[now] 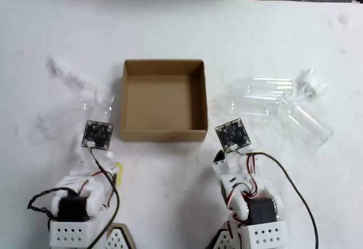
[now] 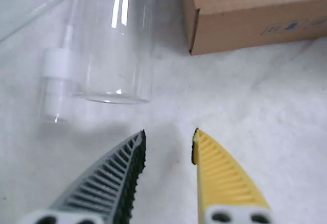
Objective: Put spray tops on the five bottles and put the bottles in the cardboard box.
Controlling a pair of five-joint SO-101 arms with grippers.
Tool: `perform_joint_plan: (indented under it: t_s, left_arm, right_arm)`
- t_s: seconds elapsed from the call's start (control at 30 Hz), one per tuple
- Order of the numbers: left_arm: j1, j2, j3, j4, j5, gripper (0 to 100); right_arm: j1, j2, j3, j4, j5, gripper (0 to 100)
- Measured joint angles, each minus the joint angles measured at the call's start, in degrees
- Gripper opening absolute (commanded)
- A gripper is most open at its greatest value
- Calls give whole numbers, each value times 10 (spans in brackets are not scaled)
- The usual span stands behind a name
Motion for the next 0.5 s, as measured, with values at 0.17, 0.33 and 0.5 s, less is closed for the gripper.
perform_joint_plan:
  t_s: [0.17,0.33,0.5]
  left_arm:
    - [0,0,0,0,0,147]
    - [0,0,0,0,0,147]
    - [0,0,0,0,0,147]
  right_arm:
    - [21,0,0,-105,0,15]
    - [78,0,0,-274,0,15]
    - [105,0,0,-375,0,15]
